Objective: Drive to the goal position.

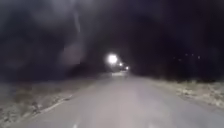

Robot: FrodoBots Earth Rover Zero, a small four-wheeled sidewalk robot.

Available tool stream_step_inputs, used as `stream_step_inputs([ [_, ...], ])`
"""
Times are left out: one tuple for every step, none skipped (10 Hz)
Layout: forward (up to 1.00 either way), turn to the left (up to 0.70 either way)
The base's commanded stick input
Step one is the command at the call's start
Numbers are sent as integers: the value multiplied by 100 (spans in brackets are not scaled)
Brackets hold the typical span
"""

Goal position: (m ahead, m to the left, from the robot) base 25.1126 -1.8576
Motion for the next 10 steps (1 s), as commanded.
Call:
stream_step_inputs([
  [100, 0],
  [100, 0],
  [100, 0],
  [100, 0],
  [100, 0],
  [100, 0],
  [100, 0],
  [100, 0],
  [100, 0],
  [100, 0],
])
